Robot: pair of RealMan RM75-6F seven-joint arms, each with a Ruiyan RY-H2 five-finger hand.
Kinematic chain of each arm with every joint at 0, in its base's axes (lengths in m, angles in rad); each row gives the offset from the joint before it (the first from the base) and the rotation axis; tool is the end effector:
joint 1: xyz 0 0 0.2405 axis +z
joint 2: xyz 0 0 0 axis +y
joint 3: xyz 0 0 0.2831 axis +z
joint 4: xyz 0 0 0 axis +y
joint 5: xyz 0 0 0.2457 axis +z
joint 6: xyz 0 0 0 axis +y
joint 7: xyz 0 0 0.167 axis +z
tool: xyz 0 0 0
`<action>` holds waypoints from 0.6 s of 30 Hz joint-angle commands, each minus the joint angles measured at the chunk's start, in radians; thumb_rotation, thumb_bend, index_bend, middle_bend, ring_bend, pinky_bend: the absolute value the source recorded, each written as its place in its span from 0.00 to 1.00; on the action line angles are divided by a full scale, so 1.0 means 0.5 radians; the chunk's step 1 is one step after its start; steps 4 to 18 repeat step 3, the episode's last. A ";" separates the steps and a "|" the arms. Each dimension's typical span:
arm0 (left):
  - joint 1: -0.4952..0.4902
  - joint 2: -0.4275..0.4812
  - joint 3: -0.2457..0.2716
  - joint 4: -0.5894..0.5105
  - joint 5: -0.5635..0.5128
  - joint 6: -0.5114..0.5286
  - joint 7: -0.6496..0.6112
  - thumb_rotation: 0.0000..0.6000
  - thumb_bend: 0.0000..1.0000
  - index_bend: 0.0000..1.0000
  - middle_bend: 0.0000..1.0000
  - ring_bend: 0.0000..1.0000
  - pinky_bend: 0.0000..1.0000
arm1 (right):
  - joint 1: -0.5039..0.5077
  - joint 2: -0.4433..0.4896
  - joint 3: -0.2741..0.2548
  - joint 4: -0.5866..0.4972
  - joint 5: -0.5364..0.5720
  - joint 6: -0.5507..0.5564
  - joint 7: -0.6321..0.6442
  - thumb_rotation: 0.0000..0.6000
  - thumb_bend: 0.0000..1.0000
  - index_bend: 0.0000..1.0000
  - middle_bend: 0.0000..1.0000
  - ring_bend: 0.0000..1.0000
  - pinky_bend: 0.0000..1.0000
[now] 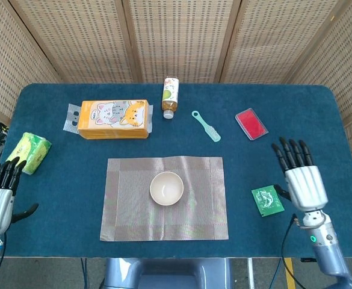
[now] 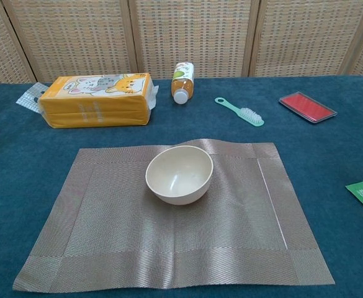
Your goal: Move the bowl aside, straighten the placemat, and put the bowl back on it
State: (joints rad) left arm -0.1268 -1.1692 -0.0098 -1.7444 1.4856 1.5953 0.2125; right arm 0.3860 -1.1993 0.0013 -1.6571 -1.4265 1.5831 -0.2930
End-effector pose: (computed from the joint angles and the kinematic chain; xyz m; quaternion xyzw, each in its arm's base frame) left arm -0.3044 0.2089 0.1205 -0.5908 -0.3535 -0.4049 0.6017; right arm -0.2668 -0.2872 0.1164 0.6409 -0.2501 0.4237 0.5893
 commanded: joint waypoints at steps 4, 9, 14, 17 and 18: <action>0.063 0.013 0.063 0.019 0.126 0.076 -0.044 1.00 0.00 0.00 0.00 0.00 0.00 | -0.225 -0.104 -0.052 0.261 -0.040 0.140 0.222 1.00 0.00 0.00 0.00 0.00 0.00; 0.063 0.013 0.063 0.019 0.126 0.076 -0.044 1.00 0.00 0.00 0.00 0.00 0.00 | -0.225 -0.104 -0.052 0.261 -0.040 0.140 0.222 1.00 0.00 0.00 0.00 0.00 0.00; 0.063 0.013 0.063 0.019 0.126 0.076 -0.044 1.00 0.00 0.00 0.00 0.00 0.00 | -0.225 -0.104 -0.052 0.261 -0.040 0.140 0.222 1.00 0.00 0.00 0.00 0.00 0.00; 0.063 0.013 0.063 0.019 0.126 0.076 -0.044 1.00 0.00 0.00 0.00 0.00 0.00 | -0.225 -0.104 -0.052 0.261 -0.040 0.140 0.222 1.00 0.00 0.00 0.00 0.00 0.00; 0.063 0.013 0.063 0.019 0.126 0.076 -0.044 1.00 0.00 0.00 0.00 0.00 0.00 | -0.225 -0.104 -0.052 0.261 -0.040 0.140 0.222 1.00 0.00 0.00 0.00 0.00 0.00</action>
